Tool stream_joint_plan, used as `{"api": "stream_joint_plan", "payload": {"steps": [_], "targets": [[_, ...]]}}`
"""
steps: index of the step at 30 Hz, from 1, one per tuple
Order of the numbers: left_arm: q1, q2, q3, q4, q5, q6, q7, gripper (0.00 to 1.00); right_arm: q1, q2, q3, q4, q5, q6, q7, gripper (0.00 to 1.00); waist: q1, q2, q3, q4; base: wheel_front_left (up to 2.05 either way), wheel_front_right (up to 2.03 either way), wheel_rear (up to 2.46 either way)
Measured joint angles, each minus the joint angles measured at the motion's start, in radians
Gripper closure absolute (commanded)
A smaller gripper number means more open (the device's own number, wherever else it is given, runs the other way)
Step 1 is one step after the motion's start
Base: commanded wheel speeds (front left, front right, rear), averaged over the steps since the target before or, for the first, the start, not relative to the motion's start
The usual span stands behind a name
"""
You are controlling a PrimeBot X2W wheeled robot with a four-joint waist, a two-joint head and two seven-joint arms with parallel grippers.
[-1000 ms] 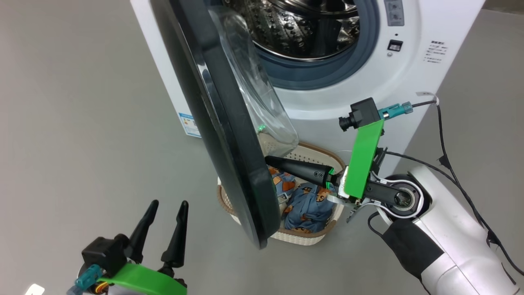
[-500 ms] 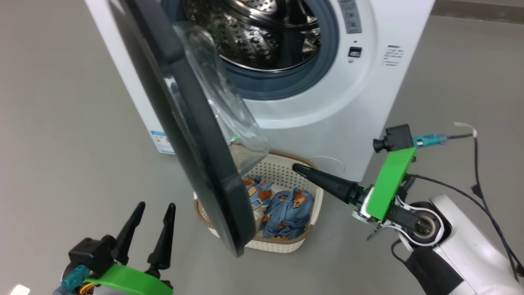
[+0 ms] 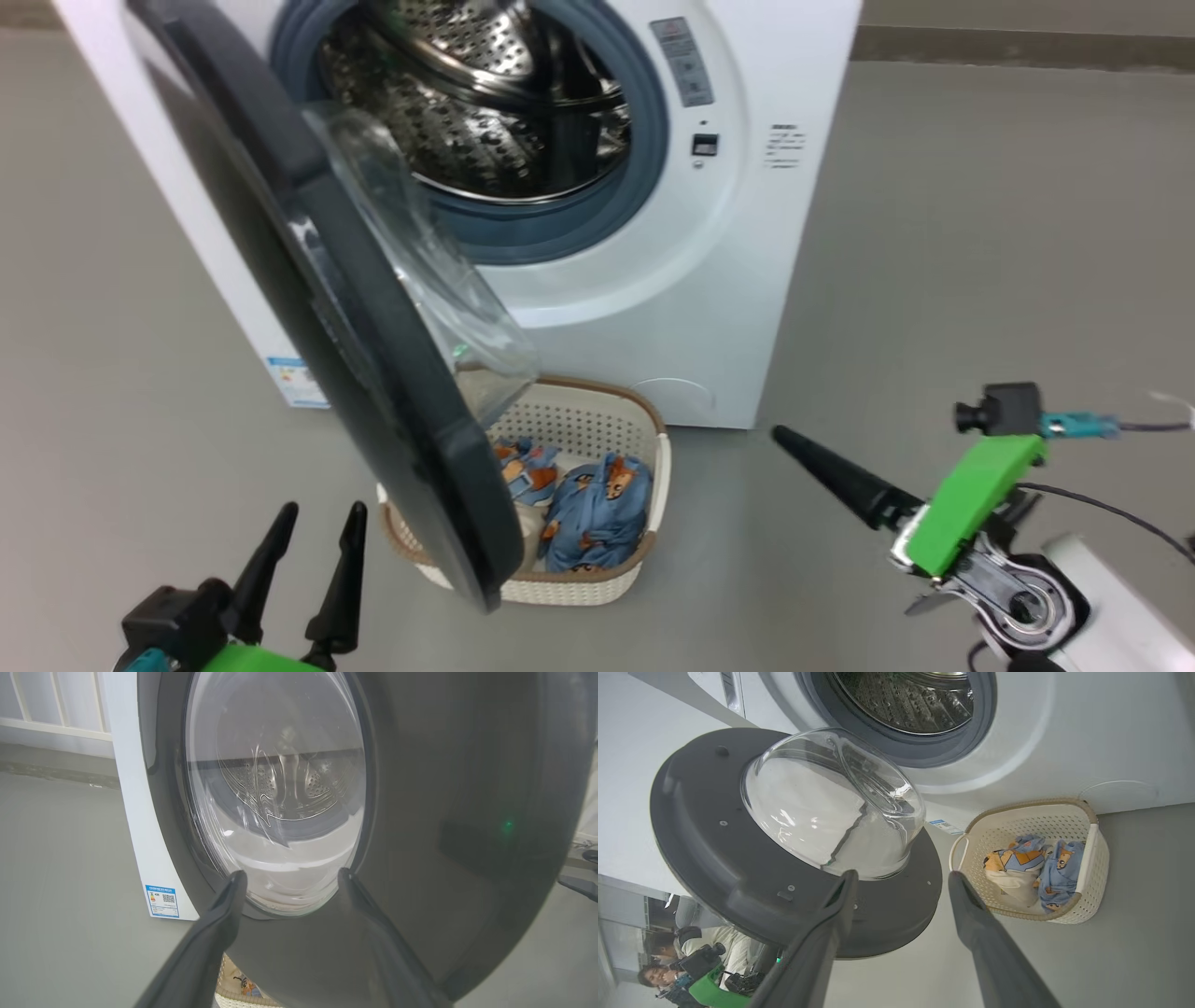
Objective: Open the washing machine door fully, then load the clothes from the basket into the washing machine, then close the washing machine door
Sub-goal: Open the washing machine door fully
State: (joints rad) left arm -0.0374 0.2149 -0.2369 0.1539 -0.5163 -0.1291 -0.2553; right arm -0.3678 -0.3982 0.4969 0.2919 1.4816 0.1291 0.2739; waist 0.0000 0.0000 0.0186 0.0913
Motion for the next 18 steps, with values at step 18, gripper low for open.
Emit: {"api": "stream_joint_plan", "payload": {"steps": [18], "targets": [[0.019, 0.000, 0.049, -0.012, 0.003, 0.000, 0.000, 0.00, 0.076, -0.142, 0.110, 0.095, -0.172, 0.000, -0.436, 0.00, 0.0000, 0.0000, -0.004, -0.070, 0.00, 0.00, 0.00]]}}
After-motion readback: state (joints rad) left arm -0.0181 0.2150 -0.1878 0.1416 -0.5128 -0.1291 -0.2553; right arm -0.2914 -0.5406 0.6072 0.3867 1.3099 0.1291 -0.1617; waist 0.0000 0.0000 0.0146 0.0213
